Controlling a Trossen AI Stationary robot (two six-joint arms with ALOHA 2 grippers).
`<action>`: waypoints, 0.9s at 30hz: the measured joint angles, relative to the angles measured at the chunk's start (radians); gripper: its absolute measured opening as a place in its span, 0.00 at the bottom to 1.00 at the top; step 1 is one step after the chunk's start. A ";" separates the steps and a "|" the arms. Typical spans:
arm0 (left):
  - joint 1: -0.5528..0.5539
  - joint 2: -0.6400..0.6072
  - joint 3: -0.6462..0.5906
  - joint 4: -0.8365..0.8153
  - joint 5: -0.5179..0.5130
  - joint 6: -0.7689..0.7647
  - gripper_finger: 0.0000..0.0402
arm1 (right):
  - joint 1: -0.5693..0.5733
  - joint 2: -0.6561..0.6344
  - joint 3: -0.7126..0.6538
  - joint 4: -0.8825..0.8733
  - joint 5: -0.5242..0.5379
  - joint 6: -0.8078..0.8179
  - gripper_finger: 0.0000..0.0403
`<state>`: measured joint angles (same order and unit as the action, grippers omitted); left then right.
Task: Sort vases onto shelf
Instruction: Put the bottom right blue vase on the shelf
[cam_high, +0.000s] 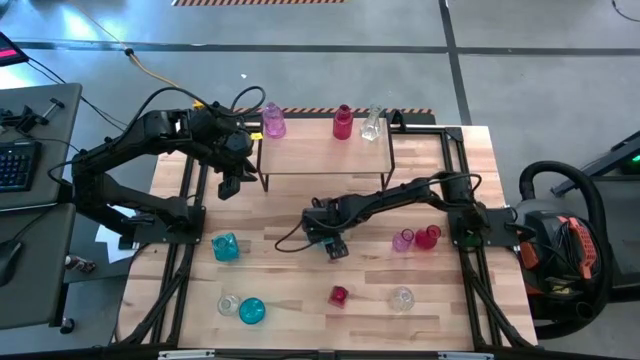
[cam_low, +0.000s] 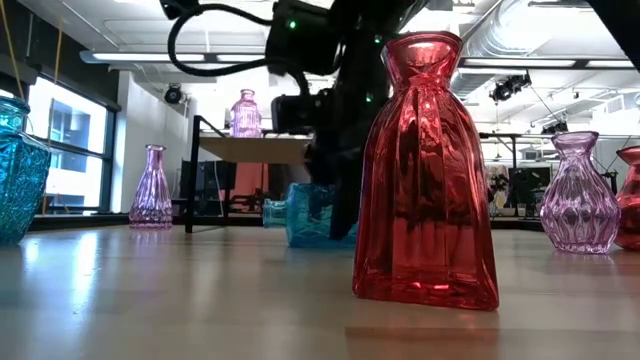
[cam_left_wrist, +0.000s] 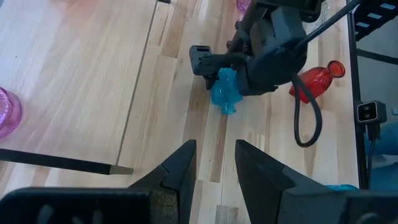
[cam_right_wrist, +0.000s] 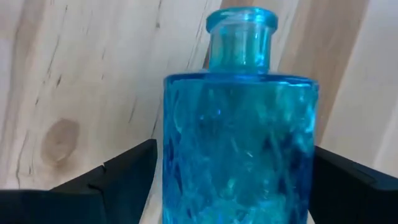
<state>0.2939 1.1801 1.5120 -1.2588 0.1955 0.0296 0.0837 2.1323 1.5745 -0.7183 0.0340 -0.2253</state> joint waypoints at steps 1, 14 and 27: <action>0.000 0.000 0.000 0.000 0.000 0.000 0.26 | 0.001 0.000 0.000 -0.002 -0.003 0.007 0.83; 0.000 0.000 0.000 0.000 0.000 0.000 0.26 | 0.002 -0.004 0.000 0.005 -0.013 0.123 0.64; 0.000 0.000 0.000 0.000 0.000 0.000 0.26 | 0.001 -0.030 0.000 0.038 -0.016 0.266 0.64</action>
<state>0.2939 1.1801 1.5120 -1.2589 0.1955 0.0296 0.0849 2.1020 1.5745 -0.6807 0.0177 0.0405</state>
